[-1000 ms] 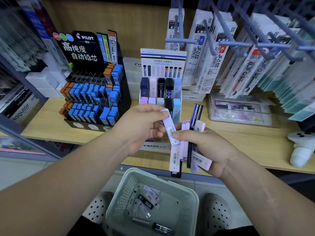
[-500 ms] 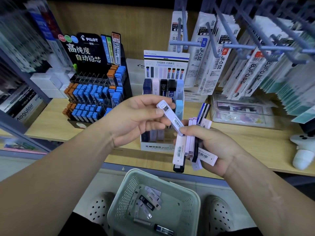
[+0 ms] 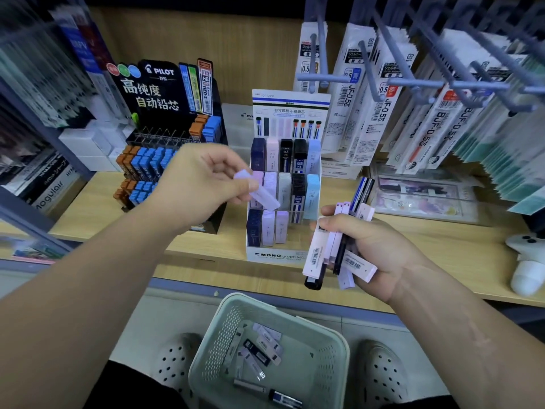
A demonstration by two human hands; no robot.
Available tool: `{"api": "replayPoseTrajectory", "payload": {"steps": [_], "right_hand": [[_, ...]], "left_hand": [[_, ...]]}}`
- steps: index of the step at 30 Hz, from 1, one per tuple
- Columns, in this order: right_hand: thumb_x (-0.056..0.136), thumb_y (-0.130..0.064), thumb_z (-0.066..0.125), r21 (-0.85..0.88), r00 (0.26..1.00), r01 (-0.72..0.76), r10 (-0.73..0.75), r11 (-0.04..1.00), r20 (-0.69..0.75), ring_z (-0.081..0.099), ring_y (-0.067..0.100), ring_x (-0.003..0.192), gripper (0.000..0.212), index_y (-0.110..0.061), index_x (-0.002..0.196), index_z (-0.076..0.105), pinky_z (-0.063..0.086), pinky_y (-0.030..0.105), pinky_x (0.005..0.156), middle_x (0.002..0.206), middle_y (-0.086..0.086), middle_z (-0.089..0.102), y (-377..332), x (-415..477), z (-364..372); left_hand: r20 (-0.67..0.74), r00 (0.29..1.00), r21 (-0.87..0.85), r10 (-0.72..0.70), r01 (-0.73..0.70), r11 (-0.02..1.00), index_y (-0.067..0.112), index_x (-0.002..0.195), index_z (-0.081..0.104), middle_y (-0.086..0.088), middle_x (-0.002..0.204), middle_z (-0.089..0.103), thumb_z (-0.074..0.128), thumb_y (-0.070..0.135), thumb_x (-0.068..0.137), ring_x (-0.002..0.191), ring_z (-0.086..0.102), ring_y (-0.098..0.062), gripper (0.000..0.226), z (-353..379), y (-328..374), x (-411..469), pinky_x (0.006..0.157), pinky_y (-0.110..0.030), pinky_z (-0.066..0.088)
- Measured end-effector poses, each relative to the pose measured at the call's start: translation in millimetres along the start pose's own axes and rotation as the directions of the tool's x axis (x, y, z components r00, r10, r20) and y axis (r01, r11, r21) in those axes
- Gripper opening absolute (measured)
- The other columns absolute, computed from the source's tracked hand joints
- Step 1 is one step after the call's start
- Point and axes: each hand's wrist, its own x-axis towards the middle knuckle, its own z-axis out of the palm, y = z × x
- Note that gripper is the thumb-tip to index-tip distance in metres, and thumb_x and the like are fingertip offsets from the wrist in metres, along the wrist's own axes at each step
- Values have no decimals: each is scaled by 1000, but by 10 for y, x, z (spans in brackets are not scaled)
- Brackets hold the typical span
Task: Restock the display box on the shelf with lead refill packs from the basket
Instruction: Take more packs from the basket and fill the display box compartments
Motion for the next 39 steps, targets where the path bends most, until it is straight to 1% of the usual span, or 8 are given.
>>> {"api": "replayPoseTrajectory", "payload": {"steps": [2, 7, 13, 19, 24, 28, 34, 39], "right_hand": [[84, -4, 71, -6, 1000, 6, -6, 1000, -2, 66, 19, 66, 20, -15, 101, 70, 53, 32, 59, 78, 7, 71, -1, 1, 0], [84, -2, 71, -22, 1000, 8, -8, 1000, 1, 67, 18, 66, 22, -14, 103, 69, 53, 31, 58, 77, 5, 72, 16, 1, 0], [84, -2, 71, -29, 1000, 20, -20, 999, 7, 66, 21, 72, 21, -14, 101, 69, 51, 37, 67, 87, 10, 73, 31, 15, -16], [84, -1, 70, -30, 1000, 20, -20, 999, 4, 66, 18, 65, 20, -14, 100, 69, 52, 33, 62, 78, 7, 70, 43, 21, -14], [84, -1, 70, -21, 1000, 31, -31, 999, -2, 64, 28, 81, 20, -14, 100, 68, 50, 39, 70, 90, 13, 70, 27, 21, -62], [84, -1, 71, -5, 999, 32, -32, 999, 4, 63, 31, 85, 21, -13, 100, 68, 49, 41, 74, 92, 15, 69, 26, 19, -85], [83, -1, 71, 5, 999, 51, -51, 999, 5, 66, 29, 86, 23, -14, 103, 68, 51, 42, 77, 90, 13, 71, 27, 5, -95], [83, -2, 71, -4, 999, 55, -55, 999, -4, 66, 31, 85, 20, -14, 99, 68, 52, 41, 74, 89, 12, 70, 23, 6, -106]], "left_hand": [[69, 997, 148, -31, 21, 989, 9, 86, 74, -7, 72, 75, 77, 5, 81, 66, 73, -18, 7, -3, -21, -31, 67, -32, 60], [202, 976, 354, -85, 8, 935, 23, 92, 71, 5, 70, 73, 82, 10, 78, 63, 71, -16, 22, 4, -33, -65, 69, -45, 61], [156, 988, 494, -5, -74, 866, 21, 72, 65, 7, 64, 65, 88, 14, 70, 58, 61, -3, 24, 130, -92, -38, 57, -16, 50], [240, 960, 564, 145, -260, 784, 12, 85, 73, 11, 70, 58, 80, 6, 76, 62, 59, -1, 12, 280, -189, -48, 61, -3, 39], [306, 922, 589, 238, -379, 714, 11, 83, 76, 13, 73, 53, 76, -1, 74, 63, 52, 5, 15, 298, -221, -27, 65, -8, 42], [303, 907, 651, 292, -421, 631, 14, 84, 78, 5, 81, 64, 79, 5, 72, 72, 61, -13, 15, 330, -307, -19, 65, -34, 54], [290, 907, 673, 304, -420, 609, 16, 90, 77, 13, 74, 46, 74, 7, 77, 70, 53, -13, 16, 403, -330, -13, 63, -26, 40], [293, 899, 636, 327, -438, 635, 18, 90, 79, 5, 86, 66, 76, 10, 78, 79, 65, -18, 15, 401, -355, 2, 66, -35, 54]]}}
